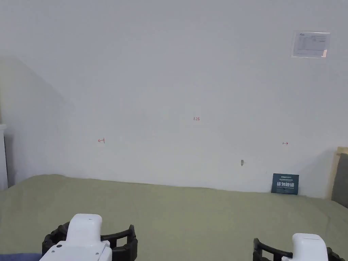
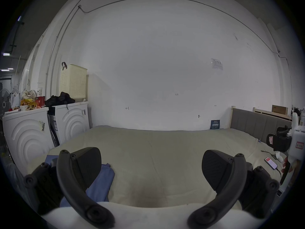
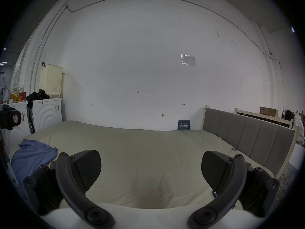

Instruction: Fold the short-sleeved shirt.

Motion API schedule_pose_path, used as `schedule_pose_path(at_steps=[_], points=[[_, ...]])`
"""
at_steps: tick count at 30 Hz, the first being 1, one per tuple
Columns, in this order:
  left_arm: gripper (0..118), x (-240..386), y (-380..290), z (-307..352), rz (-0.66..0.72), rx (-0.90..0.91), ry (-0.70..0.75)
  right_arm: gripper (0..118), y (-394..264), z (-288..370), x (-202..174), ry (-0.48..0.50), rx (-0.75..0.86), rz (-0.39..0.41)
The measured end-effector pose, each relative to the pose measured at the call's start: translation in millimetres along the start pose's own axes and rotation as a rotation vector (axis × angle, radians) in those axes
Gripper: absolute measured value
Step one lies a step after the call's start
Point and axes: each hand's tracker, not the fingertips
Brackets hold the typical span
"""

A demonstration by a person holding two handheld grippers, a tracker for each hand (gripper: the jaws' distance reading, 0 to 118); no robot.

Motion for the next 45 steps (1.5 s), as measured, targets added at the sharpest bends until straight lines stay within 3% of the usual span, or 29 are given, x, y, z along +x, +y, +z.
schedule_pose_path(at_steps=[45], points=[[118, -3.7, 0.2, 4.6, 0.014, 0.024, -0.019, 118, 3.3, 3.7, -4.3, 0.000, 0.008, 0.020]])
